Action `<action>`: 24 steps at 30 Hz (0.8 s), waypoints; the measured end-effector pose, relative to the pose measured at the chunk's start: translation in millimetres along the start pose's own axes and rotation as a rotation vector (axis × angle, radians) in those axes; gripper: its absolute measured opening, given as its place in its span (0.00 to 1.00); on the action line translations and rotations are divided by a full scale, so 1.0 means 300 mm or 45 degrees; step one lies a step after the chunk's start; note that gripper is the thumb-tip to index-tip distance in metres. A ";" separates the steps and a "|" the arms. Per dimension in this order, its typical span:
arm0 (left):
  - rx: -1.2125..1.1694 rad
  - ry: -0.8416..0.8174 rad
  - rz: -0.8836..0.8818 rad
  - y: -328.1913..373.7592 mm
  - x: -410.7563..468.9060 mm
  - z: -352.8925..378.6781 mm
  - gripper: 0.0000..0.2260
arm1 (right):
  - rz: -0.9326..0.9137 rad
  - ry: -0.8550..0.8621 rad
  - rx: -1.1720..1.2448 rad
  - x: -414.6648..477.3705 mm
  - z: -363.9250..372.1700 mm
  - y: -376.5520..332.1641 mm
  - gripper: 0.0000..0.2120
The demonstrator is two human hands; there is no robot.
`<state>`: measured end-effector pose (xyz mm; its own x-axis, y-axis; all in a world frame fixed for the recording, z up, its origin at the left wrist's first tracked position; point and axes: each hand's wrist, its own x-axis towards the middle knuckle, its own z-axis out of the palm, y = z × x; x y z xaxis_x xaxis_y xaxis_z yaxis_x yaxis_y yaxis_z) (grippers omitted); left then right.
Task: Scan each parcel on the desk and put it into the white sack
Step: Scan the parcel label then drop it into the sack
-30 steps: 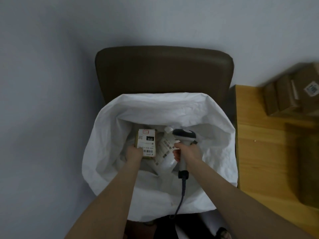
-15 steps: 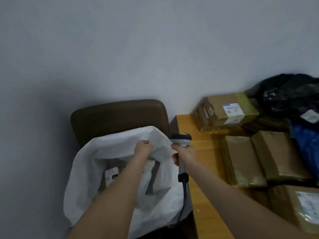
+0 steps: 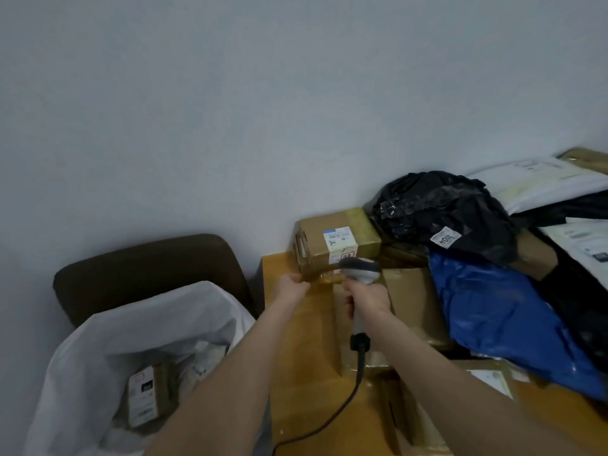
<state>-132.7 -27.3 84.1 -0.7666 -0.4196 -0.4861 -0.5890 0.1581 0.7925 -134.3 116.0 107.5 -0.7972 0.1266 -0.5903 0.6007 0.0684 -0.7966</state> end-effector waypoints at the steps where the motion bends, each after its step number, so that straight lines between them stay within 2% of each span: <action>1: -0.015 0.008 0.007 0.018 0.007 0.025 0.18 | -0.007 0.007 0.014 0.025 -0.026 -0.016 0.07; 10: -0.025 0.115 0.076 0.110 0.204 0.118 0.24 | -0.088 0.082 0.000 0.277 -0.082 -0.165 0.07; 13: 0.000 0.105 0.059 0.117 0.297 0.133 0.25 | -0.100 0.052 -0.081 0.359 -0.055 -0.194 0.16; 16: -0.003 0.083 0.041 0.114 0.374 0.145 0.23 | -0.098 0.059 -0.131 0.446 -0.024 -0.200 0.34; 18: -0.034 0.046 0.023 0.109 0.413 0.150 0.22 | -0.123 0.063 -0.131 0.505 -0.009 -0.191 0.39; 22: -0.125 -0.042 -0.054 0.094 0.446 0.149 0.21 | -0.082 0.043 -0.091 0.484 0.018 -0.222 0.28; 24: -0.241 -0.017 -0.107 0.081 0.446 0.131 0.21 | -0.088 0.053 -0.114 0.478 0.026 -0.219 0.23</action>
<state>-259.6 -44.3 23.8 -0.7208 -0.4120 -0.5574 -0.5937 -0.0482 0.8033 -288.5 121.9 74.2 -0.8349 0.1590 -0.5270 0.5488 0.1664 -0.8193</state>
